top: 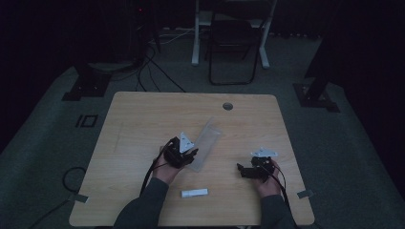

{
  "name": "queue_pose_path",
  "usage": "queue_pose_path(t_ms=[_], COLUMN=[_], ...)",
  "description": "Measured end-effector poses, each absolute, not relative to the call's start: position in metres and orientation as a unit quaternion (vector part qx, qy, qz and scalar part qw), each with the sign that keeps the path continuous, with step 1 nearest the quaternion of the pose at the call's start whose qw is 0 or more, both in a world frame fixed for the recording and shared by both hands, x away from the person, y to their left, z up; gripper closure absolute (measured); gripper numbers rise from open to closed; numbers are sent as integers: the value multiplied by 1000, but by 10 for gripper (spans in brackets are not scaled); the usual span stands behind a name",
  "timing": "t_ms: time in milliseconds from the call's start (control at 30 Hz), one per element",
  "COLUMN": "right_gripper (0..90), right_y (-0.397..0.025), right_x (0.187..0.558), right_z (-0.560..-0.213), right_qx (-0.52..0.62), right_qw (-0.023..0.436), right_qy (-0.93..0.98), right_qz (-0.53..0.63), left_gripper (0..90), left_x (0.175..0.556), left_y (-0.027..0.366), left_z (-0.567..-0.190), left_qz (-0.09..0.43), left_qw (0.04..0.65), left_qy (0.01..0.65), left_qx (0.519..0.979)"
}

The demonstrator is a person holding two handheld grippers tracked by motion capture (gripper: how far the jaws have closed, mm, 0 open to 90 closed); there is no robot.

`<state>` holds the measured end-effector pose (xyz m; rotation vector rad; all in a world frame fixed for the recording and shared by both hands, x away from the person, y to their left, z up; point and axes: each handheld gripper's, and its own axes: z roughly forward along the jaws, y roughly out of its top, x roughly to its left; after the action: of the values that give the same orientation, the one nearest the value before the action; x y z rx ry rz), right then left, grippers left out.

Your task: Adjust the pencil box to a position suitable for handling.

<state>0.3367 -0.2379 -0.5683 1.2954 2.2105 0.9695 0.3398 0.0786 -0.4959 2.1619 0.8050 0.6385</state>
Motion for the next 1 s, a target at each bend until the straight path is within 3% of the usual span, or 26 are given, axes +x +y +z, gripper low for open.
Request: queue_pose_path(t_ms=[67,167,300,1000], right_gripper=[138,138,138,138], right_y=[-238,-238,-238,-238], right_x=[337,337,337,337], right_z=[-568,-568,-568,-568], right_qx=[463,464,464,464], right_qw=[200,200,200,200], right_qy=[791,790,790,790], right_qz=[347,347,347,347], left_gripper=[630,732,799,804], left_x=[340,346,345,320], left_y=[79,77,81,149], left_z=[-496,-500,-499,-500], left_qz=[248,260,267,280], left_qw=[365,356,352,360], left_qy=[313,319,316,331], left_qx=[841,839,840,826])
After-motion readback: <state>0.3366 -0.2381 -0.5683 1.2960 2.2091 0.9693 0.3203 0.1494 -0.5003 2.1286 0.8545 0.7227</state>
